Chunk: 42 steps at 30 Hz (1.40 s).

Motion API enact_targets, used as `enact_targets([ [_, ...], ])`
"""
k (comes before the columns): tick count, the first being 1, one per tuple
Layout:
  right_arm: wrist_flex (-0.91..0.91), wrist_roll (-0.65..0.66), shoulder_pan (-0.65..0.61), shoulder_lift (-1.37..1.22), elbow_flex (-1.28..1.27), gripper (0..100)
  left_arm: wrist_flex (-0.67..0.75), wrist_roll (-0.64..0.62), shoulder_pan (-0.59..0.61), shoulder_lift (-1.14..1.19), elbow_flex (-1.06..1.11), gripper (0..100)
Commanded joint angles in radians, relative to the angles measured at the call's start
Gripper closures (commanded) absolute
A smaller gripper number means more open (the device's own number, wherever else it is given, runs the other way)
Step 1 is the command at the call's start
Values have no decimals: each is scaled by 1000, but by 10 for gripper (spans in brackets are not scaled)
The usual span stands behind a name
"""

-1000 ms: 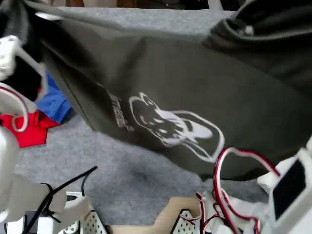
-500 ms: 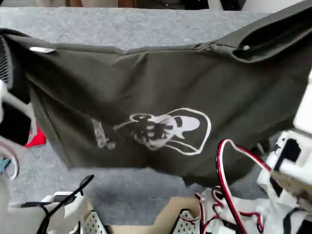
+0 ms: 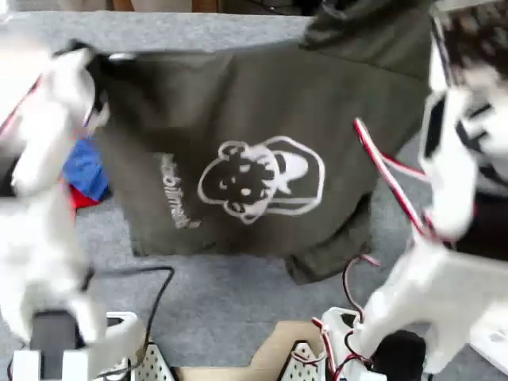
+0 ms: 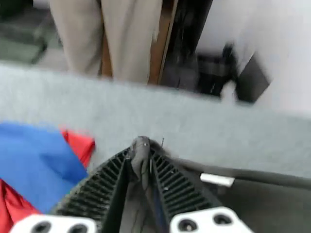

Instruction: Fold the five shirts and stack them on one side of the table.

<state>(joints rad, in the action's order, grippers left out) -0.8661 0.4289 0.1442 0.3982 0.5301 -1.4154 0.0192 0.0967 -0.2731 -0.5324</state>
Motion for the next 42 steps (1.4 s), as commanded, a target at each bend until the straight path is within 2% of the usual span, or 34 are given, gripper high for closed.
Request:
enact_targets([
  [1, 216, 0, -50, 4, -254, 993, 427, 2, 28, 51, 353, 981],
  [4, 431, 3, -82, -35, -449, 993, 753, 3, 38, 131, 539, 981],
  [7, 632, 5, -102, -134, -544, 993, 944, 2, 48, 236, 574, 981],
  [9, 755, 5, -104, -232, -545, 992, 993, 2, 49, 306, 523, 981],
  [13, 948, 5, -104, -467, -472, 992, 1005, 2, 49, 466, 322, 981],
  [19, 967, -2, -104, -800, -168, 992, 1000, 2, 68, 753, -48, 981],
  [22, 885, -2, -104, -908, -16, 993, 939, 2, 83, 863, -187, 981],
  [29, 473, 40, -139, -966, 229, 991, 638, 8, 72, 1001, -463, 981],
  [33, 241, 95, -160, -947, 309, 992, 460, 15, 72, 1029, -542, 981],
  [37, 52, 94, -150, -917, 358, 993, 222, 97, 68, 1038, -585, 981],
  [42, -247, 101, -163, -832, 387, 993, 101, 57, 69, 1036, -618, 981],
])
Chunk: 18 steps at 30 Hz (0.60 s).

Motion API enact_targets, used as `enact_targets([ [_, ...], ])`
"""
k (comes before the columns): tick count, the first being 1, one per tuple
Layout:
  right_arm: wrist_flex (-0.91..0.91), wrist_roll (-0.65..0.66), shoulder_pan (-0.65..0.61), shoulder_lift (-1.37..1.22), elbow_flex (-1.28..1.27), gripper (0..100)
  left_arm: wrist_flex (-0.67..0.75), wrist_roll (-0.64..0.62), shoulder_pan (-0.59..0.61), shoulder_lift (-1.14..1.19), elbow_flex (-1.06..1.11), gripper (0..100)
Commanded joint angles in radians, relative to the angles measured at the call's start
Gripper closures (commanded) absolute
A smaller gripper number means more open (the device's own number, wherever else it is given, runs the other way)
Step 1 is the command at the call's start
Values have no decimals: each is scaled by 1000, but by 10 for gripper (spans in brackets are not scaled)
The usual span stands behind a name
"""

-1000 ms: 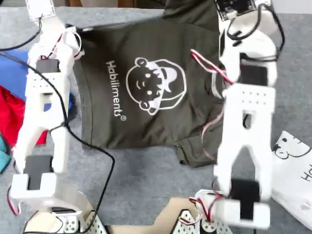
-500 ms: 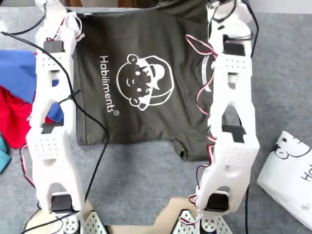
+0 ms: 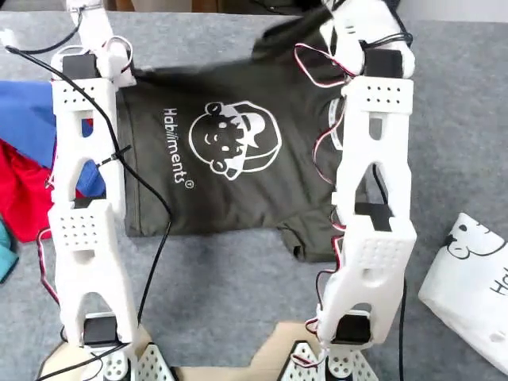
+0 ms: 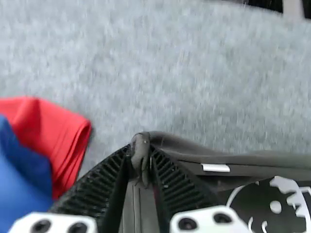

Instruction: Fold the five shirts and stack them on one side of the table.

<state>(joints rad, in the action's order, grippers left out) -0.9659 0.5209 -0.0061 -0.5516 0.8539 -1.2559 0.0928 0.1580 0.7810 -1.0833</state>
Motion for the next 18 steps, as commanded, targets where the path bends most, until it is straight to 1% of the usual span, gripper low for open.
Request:
enact_targets([
  [1, -196, 9, -13, 134, 67, 993, -78, -21, 5, -19, -72, 981],
  [4, -307, 3, -12, 168, 54, 993, -172, -18, -31, -16, -72, 981],
  [6, -373, 3, 16, 168, 30, 993, -265, -34, -58, -12, -43, 981],
  [7, -399, 2, 31, 173, 13, 993, -284, -51, -66, -7, -9, 981],
  [10, -486, -15, 65, 197, -15, 993, -261, -81, -41, -2, 52, 981],
  [15, -700, 5, 65, 294, -38, 993, -391, -86, -38, -19, 55, 981],
  [18, -743, -2, 73, 355, -102, 993, -433, -92, -38, -18, 55, 980],
])
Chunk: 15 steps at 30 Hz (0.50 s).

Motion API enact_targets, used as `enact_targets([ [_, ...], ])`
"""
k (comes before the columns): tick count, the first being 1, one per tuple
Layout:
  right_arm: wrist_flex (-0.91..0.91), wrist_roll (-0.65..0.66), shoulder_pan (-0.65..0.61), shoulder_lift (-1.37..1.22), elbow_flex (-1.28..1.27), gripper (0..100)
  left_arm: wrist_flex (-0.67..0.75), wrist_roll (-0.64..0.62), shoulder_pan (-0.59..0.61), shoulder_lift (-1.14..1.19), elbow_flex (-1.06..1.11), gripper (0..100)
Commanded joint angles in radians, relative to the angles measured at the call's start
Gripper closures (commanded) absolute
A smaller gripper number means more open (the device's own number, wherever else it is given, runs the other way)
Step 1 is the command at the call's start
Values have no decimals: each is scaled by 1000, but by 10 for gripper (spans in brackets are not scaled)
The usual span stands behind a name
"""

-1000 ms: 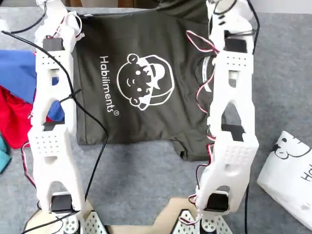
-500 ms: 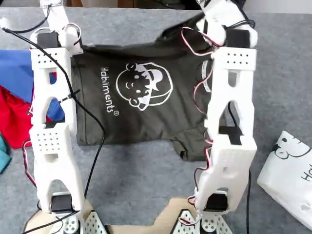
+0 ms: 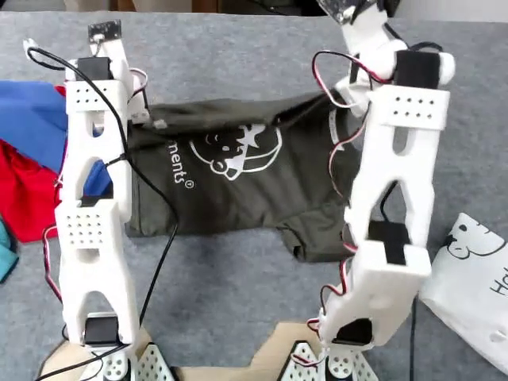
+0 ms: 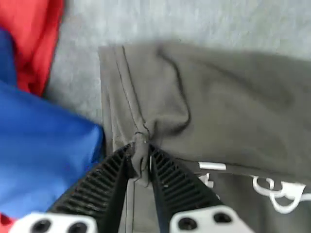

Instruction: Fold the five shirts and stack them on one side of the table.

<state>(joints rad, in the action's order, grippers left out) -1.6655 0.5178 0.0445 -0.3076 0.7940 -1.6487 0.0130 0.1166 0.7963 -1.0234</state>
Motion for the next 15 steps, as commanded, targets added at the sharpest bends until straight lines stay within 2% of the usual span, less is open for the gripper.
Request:
enact_targets([
  [1, -44, 2, 31, 134, -81, 993, -54, -12, 3, -33, -5, 980],
  [4, -26, 6, 45, 219, -232, 993, -95, -12, 3, -33, -3, 980],
  [8, 71, 3, 53, 400, -558, 994, -110, -12, 2, -53, 60, 980],
  [13, 310, 17, 50, 723, -1063, 993, -101, -9, -20, -222, 324, 980],
  [15, 382, 20, 53, 828, -1214, 993, -55, -9, -31, -332, 468, 980],
])
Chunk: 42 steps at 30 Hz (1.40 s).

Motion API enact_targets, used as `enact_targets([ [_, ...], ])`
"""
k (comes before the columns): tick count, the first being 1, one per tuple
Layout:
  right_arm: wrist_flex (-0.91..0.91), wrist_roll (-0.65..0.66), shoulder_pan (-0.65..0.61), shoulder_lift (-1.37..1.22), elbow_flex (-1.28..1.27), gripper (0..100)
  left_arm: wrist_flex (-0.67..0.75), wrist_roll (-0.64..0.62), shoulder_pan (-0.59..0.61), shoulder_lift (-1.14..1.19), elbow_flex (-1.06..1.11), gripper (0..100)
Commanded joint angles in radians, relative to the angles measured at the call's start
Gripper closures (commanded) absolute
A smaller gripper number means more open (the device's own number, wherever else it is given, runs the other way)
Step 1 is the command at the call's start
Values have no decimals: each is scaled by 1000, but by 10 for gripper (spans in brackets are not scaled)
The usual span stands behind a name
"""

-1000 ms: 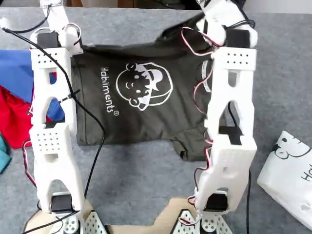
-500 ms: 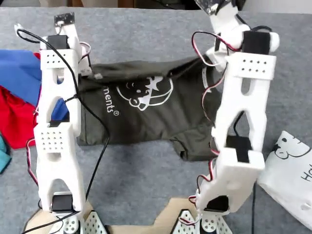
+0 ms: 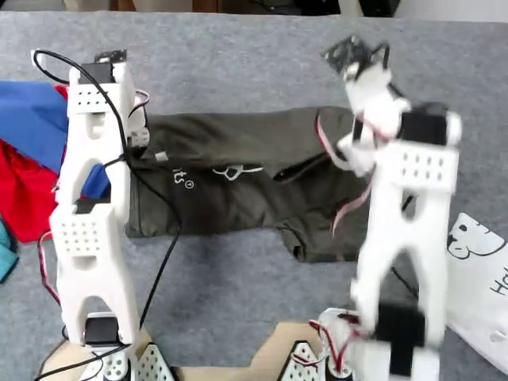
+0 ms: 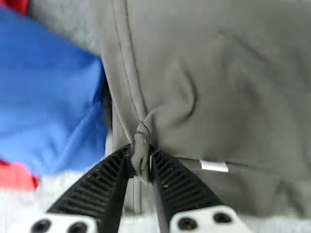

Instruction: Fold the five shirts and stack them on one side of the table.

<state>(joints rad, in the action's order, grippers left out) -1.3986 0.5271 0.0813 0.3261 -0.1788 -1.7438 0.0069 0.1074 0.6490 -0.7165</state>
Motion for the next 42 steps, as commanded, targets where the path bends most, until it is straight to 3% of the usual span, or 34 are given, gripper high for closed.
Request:
enact_targets([
  [1, 137, 9, 16, 228, -294, 993, 72, -3, -28, -246, 245, 980],
  [9, 161, 29, 160, 266, -433, 993, 479, 5, -72, -831, 1051, 981],
  [13, 144, 86, 217, 274, -504, 993, 601, 6, -46, -1015, 1287, 981],
  [18, 183, 135, 297, 364, -613, 993, 695, 41, -69, -1041, 1471, 981],
  [24, 186, 215, 343, 486, -730, 993, 844, 41, -72, -1041, 1554, 981],
  [36, 293, 230, 341, 602, -900, 984, 891, 123, -97, -1049, 1674, 981],
  [42, 284, 304, 343, 604, -898, 745, 914, 83, -17, -1047, 1648, 912],
])
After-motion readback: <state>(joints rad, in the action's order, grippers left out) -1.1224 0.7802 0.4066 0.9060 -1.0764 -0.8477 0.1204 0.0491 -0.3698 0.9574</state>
